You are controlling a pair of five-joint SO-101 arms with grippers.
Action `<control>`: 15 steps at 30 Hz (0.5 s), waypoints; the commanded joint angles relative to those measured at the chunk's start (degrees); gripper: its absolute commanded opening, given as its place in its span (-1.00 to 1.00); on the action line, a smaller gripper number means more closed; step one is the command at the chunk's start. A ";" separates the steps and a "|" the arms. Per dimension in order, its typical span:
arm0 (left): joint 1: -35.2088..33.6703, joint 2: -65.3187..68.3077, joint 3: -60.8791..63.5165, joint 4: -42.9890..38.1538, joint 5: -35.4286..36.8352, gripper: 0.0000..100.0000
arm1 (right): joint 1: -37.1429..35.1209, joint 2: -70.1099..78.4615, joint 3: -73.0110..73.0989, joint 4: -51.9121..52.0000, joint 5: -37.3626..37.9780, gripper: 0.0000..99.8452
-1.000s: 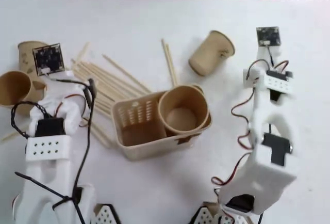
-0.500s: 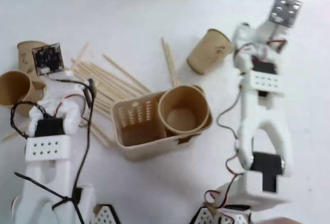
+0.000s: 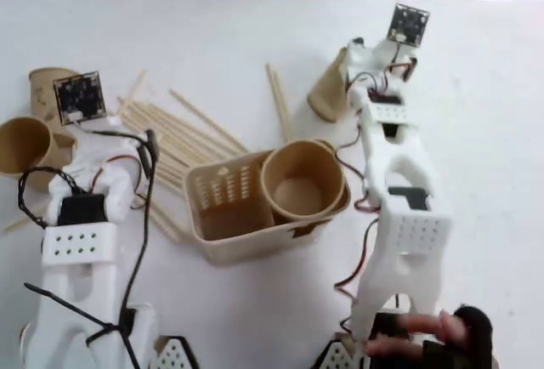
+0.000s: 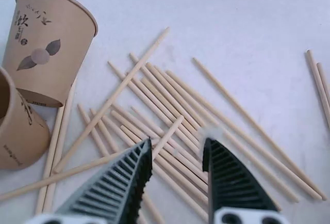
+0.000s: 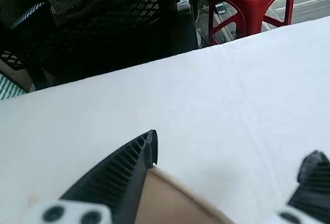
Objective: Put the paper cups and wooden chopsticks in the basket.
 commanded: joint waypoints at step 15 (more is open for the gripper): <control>0.48 -0.04 -0.44 -1.49 0.18 -0.65 | 7.78 0.92 -15.12 60.53 0.09 -0.18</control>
